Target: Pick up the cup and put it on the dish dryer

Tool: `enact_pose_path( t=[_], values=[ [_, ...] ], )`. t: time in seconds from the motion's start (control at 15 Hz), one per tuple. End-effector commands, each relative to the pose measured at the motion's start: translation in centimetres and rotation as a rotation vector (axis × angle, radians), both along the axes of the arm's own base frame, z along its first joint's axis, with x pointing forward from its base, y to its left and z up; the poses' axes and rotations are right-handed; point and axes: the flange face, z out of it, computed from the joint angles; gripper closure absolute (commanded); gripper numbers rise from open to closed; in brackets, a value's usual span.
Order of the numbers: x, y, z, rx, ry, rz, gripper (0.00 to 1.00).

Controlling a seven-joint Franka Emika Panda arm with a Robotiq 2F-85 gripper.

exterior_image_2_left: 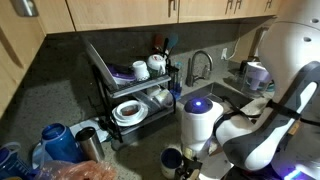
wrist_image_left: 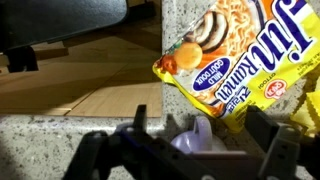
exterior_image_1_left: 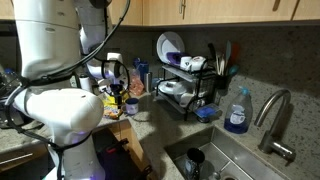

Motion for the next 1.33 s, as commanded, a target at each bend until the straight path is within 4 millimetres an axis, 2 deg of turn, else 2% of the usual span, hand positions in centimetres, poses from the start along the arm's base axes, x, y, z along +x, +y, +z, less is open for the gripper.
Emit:
enact_pose_path(
  t=[0.0, 0.33, 0.47, 0.6, 0.8, 1.13, 1.27],
  values=[
    [0.8, 0.8, -0.4, -0.018, -0.058, -0.030, 0.00],
    [1.7, 1.0, -1.0, -0.053, -0.096, -0.077, 0.02],
    [1.6, 1.2, -1.4, -0.063, -0.100, -0.081, 0.22],
    [1.4, 1.3, -2.0, -0.072, -0.096, -0.080, 0.35],
    [1.0, 1.4, -2.7, -0.087, -0.092, -0.080, 0.63],
    [1.5, 1.0, -2.4, -0.105, -0.128, -0.061, 1.00],
    [1.9, 0.9, -2.2, -0.111, -0.144, -0.047, 0.97]
  ],
)
